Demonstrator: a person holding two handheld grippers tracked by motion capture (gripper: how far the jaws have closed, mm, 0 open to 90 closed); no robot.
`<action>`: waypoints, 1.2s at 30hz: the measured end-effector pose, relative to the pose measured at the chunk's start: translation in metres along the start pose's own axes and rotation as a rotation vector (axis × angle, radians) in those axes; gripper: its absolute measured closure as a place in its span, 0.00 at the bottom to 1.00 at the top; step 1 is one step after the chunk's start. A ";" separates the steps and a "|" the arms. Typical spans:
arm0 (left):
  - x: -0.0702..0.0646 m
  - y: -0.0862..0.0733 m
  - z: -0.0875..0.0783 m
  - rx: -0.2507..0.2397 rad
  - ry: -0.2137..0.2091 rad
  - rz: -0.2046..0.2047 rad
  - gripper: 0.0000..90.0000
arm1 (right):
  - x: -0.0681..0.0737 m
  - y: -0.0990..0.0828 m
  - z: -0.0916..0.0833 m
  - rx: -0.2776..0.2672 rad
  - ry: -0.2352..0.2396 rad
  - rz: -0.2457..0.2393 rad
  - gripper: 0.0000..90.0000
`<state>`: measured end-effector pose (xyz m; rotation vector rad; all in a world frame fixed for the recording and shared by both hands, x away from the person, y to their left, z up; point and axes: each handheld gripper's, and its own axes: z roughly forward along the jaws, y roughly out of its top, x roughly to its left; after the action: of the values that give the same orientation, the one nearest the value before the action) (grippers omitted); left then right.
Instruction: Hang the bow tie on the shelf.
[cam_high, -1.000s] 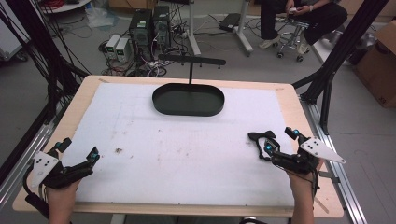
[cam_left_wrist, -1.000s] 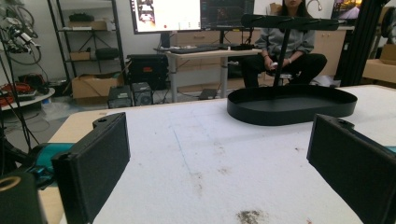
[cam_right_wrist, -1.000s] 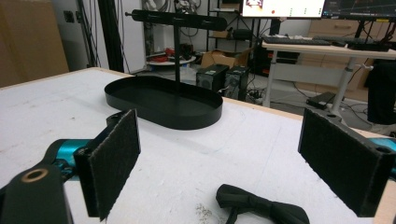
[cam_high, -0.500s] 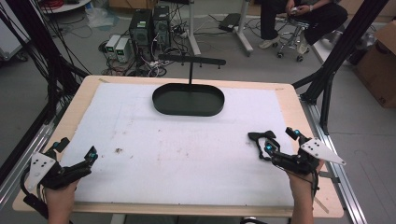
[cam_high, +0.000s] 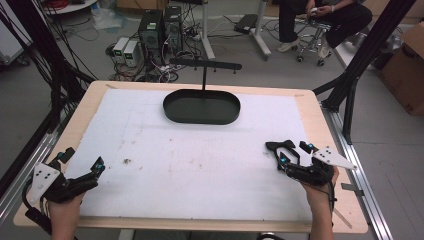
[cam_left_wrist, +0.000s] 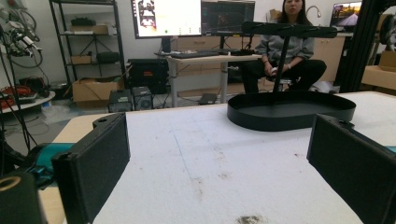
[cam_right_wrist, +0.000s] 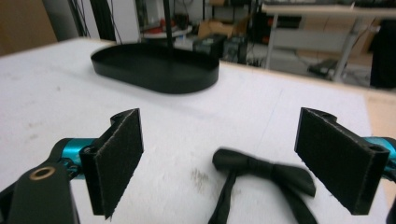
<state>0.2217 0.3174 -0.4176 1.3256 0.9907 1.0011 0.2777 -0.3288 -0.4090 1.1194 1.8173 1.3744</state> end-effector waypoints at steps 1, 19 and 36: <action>0.000 0.000 0.000 0.001 0.000 -0.001 0.07 | 0.000 -0.001 0.003 0.029 -0.004 0.007 0.16; 0.001 -0.001 0.000 0.006 0.004 -0.011 0.07 | -0.001 -0.017 0.053 0.290 -0.057 0.041 0.26; 0.002 -0.002 0.000 0.006 0.003 -0.017 0.07 | -0.004 -0.022 0.068 0.409 -0.104 0.115 0.63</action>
<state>0.2221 0.3192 -0.4198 1.3186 1.0067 0.9880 0.3311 -0.3034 -0.4495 1.4925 2.0371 1.0038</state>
